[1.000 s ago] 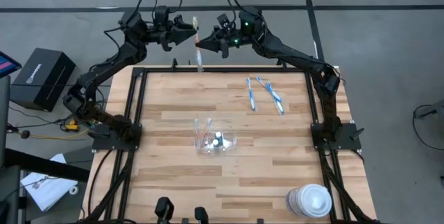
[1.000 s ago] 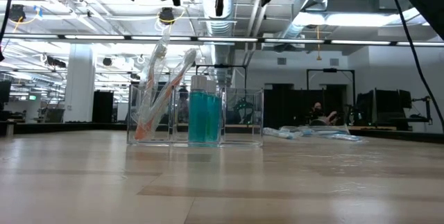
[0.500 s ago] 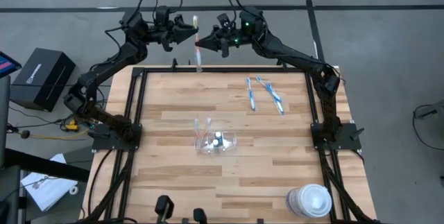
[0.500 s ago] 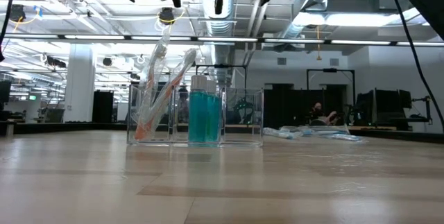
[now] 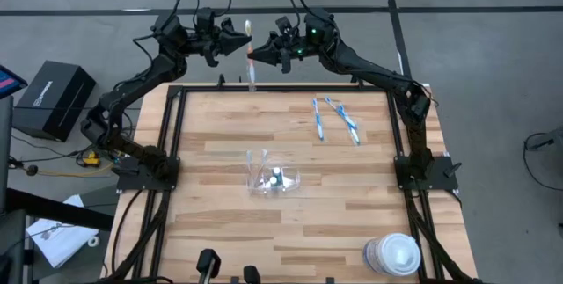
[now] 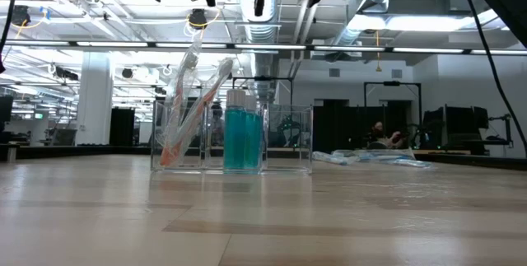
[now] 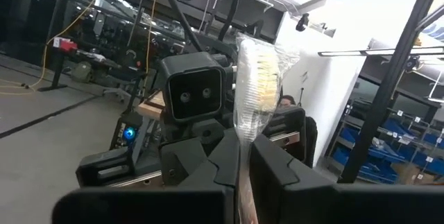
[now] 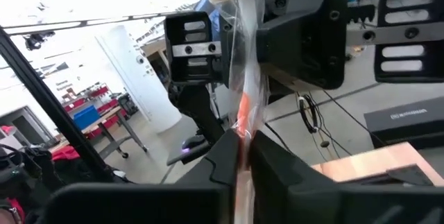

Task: Pick & Place toothbrushing station
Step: Put the orange toothbrush into the transparent organizer

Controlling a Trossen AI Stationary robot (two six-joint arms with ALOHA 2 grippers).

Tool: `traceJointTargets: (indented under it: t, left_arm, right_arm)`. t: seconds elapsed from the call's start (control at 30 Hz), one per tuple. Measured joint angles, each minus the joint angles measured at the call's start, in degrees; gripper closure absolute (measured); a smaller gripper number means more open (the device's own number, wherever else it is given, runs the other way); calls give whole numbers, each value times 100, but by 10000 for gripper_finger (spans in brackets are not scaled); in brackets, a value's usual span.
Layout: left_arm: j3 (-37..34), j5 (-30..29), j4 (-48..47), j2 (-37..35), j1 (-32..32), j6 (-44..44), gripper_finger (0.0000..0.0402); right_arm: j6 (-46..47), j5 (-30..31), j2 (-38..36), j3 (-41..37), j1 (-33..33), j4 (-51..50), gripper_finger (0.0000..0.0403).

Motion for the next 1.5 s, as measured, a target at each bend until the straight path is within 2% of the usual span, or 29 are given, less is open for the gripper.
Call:
traceJointTargets:
  t: [0.33, 0.47, 0.63, 0.87, 1.0, 1.1, 1.17, 1.27, 1.4, 1.5]
  left_arm:
    - [-2, 232, -40, 6, 177, 33, 396]
    - [-4, 558, -41, 6, 413, 36, 395]
    - [-4, 969, -42, 6, 853, 308, 396]
    - [-4, 1864, -50, 6, 1259, 450, 396]
    - [-16, 2017, -51, 6, 1134, 649, 396]
    - [-169, 1996, -77, -67, 913, 865, 396]
    - [-341, 1838, -62, -163, 706, 1002, 396]
    - [-691, 1323, -113, -339, 418, 1182, 396]
    - [-1155, 185, -88, -762, -144, 1269, 396]
    - [-1491, -790, -435, -1055, -804, 1570, 396]
  right_arm:
    - [293, -51, 5, 0, -130, 160, 183]
    - [294, -47, -4, 4, -338, 176, 139]
    - [291, -38, -4, 21, -660, 168, 146]
    - [102, -168, -5, 581, -1226, -155, 209]
    - [-159, -330, -17, 1244, -1563, -763, 242]
    - [-714, -291, -17, 1840, -1807, -1755, 256]
    - [-1178, -98, -59, 2094, -1975, -2365, 258]
    - [-1516, 284, -371, 1884, -2231, -2868, 256]
    - [-2365, 752, -699, 1884, -2385, -4089, 248]
    - [-2843, 874, -876, 1884, -2373, -4600, 243]
